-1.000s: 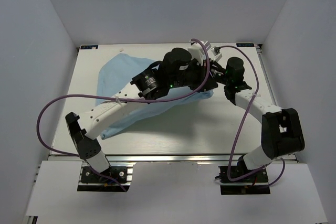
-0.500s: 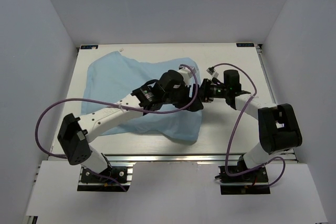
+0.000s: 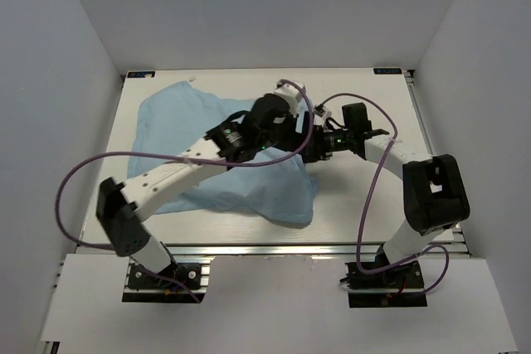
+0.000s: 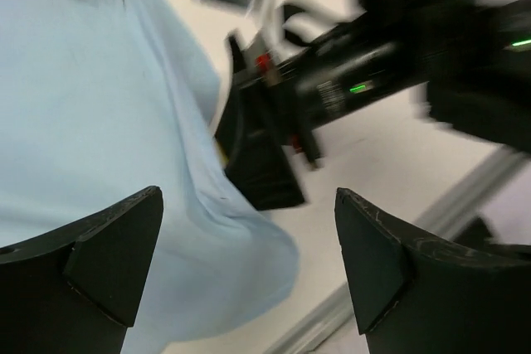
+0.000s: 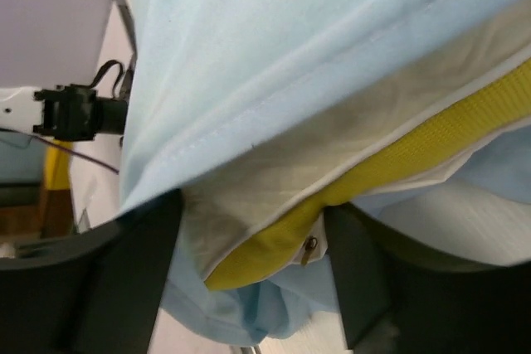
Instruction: Put the pillow into the pillowcase
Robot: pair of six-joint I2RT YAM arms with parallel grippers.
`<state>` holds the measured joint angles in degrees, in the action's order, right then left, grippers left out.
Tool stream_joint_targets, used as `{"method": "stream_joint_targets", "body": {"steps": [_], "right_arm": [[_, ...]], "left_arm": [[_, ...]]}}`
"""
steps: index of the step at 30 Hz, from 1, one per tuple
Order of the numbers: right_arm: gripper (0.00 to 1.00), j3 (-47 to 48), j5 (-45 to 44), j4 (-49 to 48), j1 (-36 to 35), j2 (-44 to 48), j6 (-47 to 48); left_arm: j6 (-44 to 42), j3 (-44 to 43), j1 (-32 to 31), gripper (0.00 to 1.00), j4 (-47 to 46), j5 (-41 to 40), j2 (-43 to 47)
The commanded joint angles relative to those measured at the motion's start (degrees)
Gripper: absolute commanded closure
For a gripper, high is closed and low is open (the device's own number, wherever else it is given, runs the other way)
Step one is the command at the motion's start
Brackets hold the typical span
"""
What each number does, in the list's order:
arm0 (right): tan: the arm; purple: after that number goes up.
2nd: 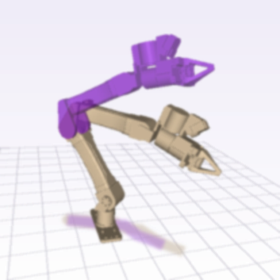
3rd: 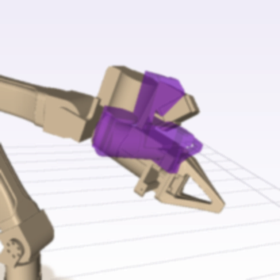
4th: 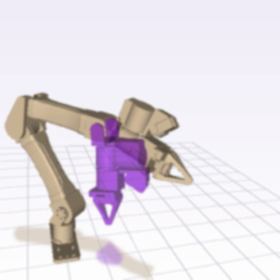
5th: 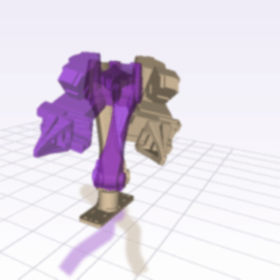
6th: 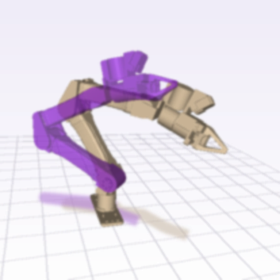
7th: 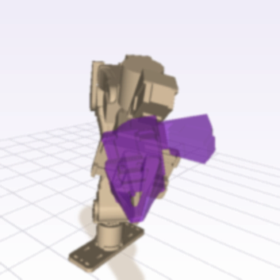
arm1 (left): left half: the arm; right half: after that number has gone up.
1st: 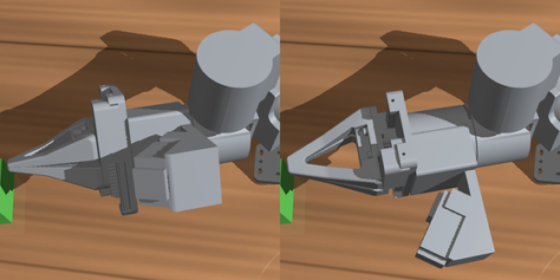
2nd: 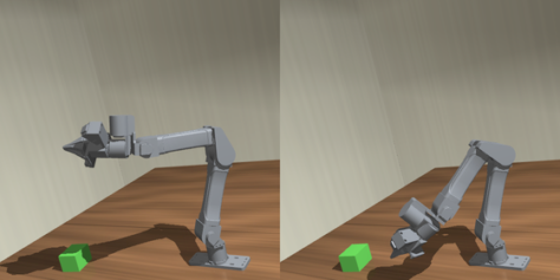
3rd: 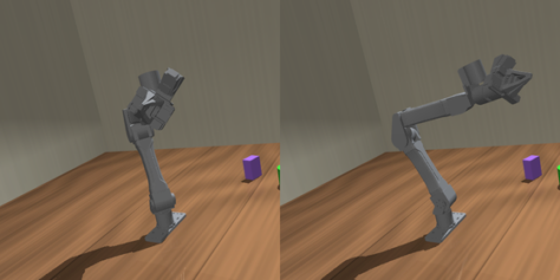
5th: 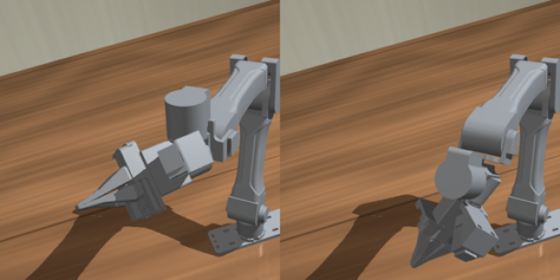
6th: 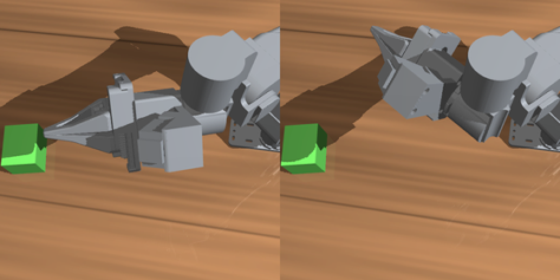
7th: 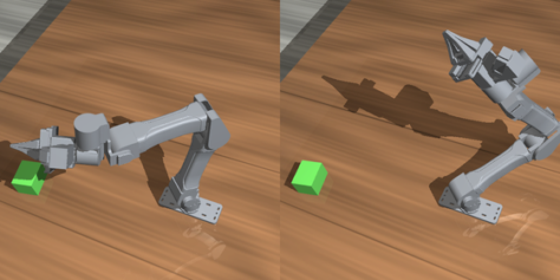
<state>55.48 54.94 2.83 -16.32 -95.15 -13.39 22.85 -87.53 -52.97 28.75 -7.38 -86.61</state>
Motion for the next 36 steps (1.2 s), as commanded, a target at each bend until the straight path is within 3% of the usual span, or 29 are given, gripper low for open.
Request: {"method": "stream_joint_targets", "body": {"steps": [1,3,7,12,20,27,36], "right_arm": [[0.24,2.6,-7.3,7.9,1.8,3.6,7.0],[0.19,2.2,-11.5,8.4,4.8,4.9,7.0],[0.19,2.5,-13.0,12.5,14.6,6.7,11.0],[0.19,2.5,-14.6,14.5,19.2,8.3,17.2],[0.19,10.4,-16.7,13.6,16.4,-4.3,15.6],[0.22,20.8,-21.7,12.4,8.1,-15.8,10.6],[0.35,23.8,-24.6,9.3,4.7,-23.8,0.6]], "left_arm": [[-2.6,1.2,0.2,0.06,2.5,-3.2,-6.0],[-3.6,0.8,0.6,0.06,2.4,-4.0,-8.5],[-4.0,2.4,2.9,0.06,1.9,-2.6,-12.2],[-3.5,7.5,6.3,0.07,-0.9,-1.1,-14.1],[-2.9,11.3,9.8,0.07,-1.6,-1.9,-16.3],[-2.8,12.5,11.2,0.07,-1.3,-2.8,-15.1],[-2.6,14.6,12.5,0.08,-2.3,-2.1,-11.3]]}}
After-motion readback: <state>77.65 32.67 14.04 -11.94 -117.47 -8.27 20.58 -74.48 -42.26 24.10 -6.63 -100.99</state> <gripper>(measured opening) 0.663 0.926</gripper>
